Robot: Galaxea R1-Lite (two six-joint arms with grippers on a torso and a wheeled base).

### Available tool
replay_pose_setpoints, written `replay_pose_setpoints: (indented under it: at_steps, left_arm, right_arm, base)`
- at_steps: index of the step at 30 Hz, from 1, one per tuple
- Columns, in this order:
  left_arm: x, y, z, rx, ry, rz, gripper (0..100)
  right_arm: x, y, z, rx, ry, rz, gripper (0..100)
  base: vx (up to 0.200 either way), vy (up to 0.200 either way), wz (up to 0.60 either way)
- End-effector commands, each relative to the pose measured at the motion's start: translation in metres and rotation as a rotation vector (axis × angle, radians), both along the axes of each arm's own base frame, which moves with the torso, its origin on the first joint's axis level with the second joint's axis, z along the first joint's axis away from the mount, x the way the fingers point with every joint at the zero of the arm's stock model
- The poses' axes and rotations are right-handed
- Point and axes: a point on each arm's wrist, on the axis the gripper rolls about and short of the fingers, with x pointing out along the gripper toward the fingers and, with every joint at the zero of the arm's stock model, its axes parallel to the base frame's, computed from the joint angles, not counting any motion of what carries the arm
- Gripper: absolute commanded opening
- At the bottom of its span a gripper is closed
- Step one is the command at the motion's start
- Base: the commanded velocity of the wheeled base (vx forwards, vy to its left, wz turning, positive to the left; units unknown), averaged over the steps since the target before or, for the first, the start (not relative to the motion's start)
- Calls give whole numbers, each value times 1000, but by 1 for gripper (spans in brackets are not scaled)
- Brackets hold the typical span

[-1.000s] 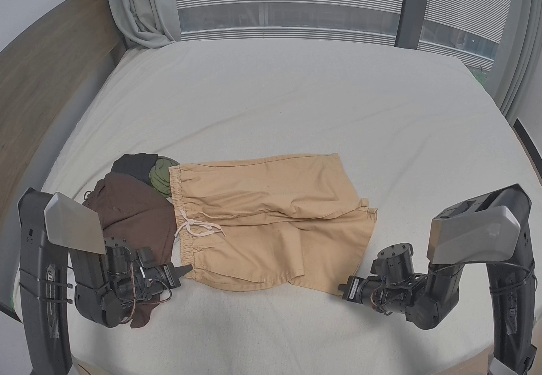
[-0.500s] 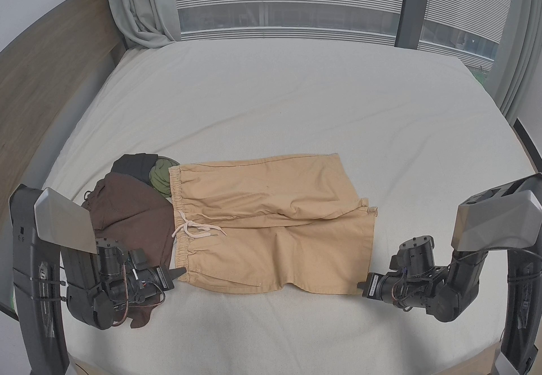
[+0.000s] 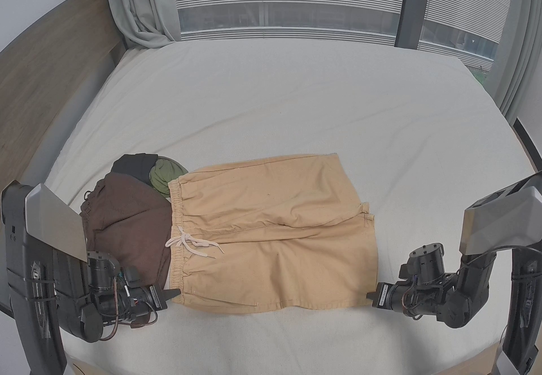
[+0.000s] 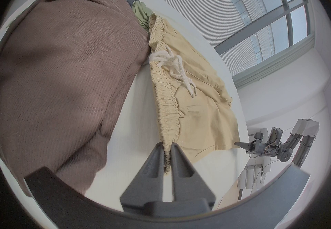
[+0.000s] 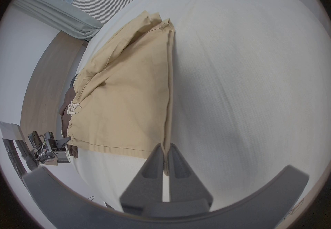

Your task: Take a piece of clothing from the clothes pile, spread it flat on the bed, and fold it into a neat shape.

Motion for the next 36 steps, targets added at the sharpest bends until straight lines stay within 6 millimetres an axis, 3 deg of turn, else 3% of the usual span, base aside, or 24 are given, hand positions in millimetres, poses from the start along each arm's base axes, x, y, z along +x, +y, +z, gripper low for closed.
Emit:
replay_pose_setpoints:
  at_steps: [1,25,36]
  left_arm:
    - [-12,0,2,15,27,-18,0]
    - [-41,2,2,76,92,-72,0]
    - [-42,1,2,79,104,-87,0]
  right_arm:
    - [-9,-7,-1,-6,15,-9,0]
    - [-43,-21,-1,-16,50,62,0]
    - [-59,-25,2,-22,56,88,0]
  base:
    - [0,0,0]
    - [0,0,0]
    - [0,0,0]
